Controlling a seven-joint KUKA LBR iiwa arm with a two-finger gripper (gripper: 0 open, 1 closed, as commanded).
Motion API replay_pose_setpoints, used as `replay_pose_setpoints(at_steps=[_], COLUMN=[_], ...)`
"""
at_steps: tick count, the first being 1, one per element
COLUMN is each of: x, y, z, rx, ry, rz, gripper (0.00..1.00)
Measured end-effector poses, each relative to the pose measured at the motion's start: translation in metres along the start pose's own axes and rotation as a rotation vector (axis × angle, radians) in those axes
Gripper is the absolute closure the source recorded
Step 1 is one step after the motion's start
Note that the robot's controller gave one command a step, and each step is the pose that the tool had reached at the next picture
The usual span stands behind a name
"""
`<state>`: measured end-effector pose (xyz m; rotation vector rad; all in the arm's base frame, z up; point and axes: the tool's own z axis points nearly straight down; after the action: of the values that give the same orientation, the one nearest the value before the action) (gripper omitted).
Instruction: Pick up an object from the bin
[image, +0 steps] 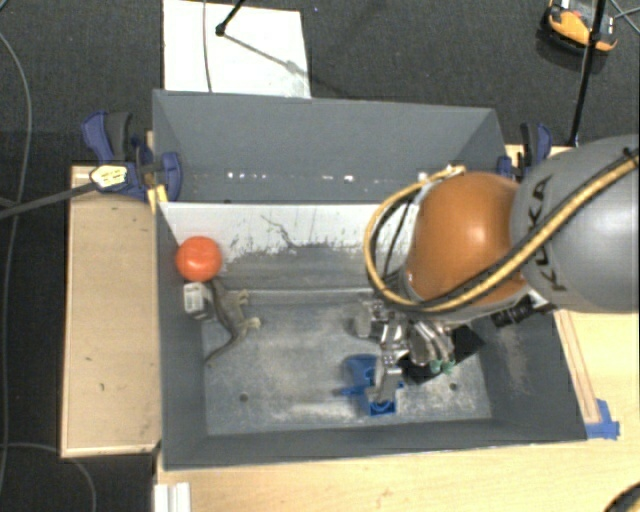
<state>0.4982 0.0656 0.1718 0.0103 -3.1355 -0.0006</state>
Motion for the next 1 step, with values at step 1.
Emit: replay_pose_setpoints(at_steps=[1], x=[-0.0016], y=[-0.0003], z=[-0.0044], rx=[-0.001], ry=[-0.008], rz=[0.002], gripper=[0.0])
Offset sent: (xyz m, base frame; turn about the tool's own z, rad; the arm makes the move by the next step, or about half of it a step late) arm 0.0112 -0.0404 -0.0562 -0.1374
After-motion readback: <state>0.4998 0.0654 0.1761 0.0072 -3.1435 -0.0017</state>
